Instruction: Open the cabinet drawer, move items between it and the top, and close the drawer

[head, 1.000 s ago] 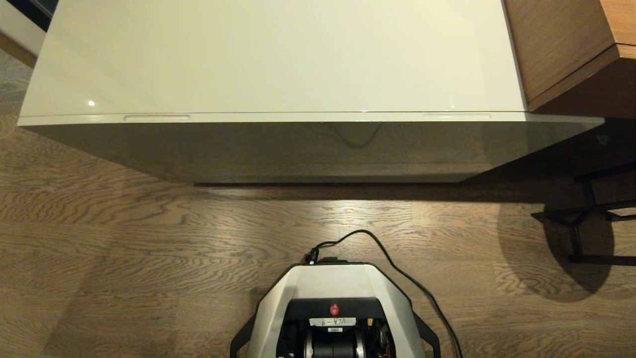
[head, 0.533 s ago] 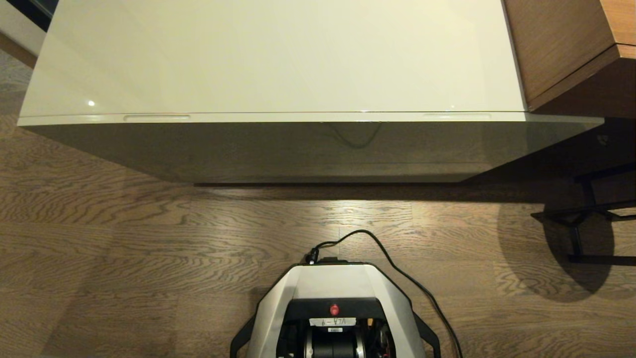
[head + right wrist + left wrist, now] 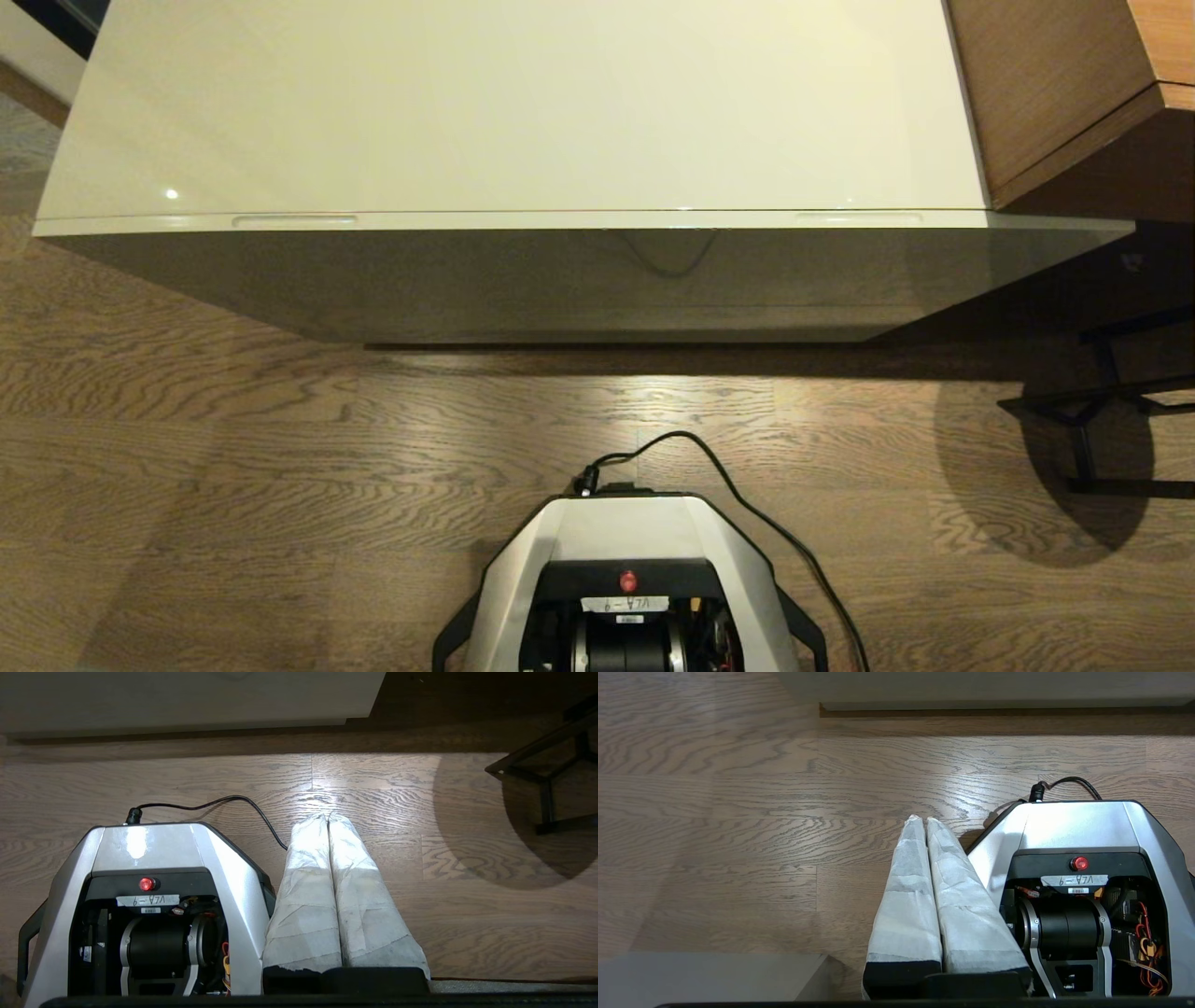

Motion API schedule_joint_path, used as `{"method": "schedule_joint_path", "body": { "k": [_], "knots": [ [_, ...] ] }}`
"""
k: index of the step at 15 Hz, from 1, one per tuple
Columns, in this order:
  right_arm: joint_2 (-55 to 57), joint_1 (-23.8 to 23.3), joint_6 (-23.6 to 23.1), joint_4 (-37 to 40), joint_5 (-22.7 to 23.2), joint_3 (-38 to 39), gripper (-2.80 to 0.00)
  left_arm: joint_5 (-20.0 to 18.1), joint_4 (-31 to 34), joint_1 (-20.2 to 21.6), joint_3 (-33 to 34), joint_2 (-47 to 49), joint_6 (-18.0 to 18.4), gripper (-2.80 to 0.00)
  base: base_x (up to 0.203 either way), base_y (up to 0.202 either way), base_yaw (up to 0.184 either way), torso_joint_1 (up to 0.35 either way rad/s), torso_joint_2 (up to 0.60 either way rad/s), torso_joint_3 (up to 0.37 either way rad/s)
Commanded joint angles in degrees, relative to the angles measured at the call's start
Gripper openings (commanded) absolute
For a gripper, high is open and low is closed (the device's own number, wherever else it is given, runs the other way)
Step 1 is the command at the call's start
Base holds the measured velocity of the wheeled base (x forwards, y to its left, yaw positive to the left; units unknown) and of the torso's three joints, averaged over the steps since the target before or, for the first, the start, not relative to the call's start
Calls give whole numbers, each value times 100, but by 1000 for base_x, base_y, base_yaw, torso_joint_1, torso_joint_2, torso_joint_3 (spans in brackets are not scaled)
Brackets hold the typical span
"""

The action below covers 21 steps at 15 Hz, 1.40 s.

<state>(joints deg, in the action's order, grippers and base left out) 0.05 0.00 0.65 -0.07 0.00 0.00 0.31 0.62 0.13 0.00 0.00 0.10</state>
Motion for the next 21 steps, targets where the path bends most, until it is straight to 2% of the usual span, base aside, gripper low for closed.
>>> {"method": "schedule_joint_path", "body": {
  "k": [1, 21],
  "knots": [
    [4, 9, -3, -1, 0, 9, -280, 4, -1, 4, 0, 9, -1, -280, 0, 0, 0, 0, 0, 0],
    [4, 9, 6, -1, 0, 9, -280, 4, -1, 4, 0, 9, -1, -280, 0, 0, 0, 0, 0, 0]
  ]
}}
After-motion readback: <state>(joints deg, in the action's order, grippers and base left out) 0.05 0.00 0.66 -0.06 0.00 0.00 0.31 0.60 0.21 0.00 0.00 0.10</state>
